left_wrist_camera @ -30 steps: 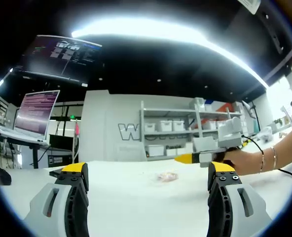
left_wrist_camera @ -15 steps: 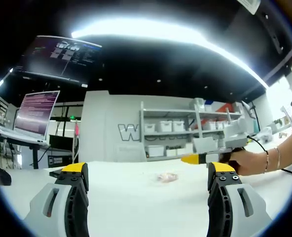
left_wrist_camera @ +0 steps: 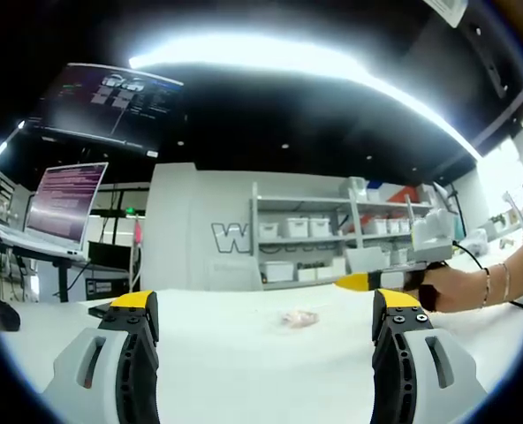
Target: Open the resealable bag by pulling the two sides of the seal apart until the entire bag opening is separated and visibly accessible.
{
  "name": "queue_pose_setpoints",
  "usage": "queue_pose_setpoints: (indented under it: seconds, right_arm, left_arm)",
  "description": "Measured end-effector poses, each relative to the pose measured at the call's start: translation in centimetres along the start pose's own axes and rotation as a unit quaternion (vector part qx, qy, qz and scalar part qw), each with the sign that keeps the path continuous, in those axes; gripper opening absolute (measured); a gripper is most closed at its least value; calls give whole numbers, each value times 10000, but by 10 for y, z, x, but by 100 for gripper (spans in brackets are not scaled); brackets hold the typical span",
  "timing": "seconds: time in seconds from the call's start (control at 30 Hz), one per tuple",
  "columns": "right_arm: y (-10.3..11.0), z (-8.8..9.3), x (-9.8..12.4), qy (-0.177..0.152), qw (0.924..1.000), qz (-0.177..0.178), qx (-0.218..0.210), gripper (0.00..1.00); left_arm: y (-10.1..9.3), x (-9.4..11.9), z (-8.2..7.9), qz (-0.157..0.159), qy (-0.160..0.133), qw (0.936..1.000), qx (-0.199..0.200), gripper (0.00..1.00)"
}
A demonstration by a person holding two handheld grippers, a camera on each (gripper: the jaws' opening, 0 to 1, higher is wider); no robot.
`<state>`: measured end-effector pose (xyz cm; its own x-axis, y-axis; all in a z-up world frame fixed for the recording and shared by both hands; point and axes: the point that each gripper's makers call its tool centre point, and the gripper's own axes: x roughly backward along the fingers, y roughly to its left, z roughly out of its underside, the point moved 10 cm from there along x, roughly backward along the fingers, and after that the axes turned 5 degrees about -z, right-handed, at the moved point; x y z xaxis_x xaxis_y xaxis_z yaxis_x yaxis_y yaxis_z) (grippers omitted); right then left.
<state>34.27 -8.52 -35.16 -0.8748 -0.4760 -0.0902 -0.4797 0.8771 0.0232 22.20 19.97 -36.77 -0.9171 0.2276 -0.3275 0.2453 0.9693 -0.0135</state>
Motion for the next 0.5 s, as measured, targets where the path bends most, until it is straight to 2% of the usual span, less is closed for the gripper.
queue_pose_setpoints:
  seconds: [0.5]
  right_arm:
    - [4, -5, 11, -139, 9999, -13, -8, 94]
  left_arm:
    - [6, -2, 1, -16, -11, 10000, 3, 99]
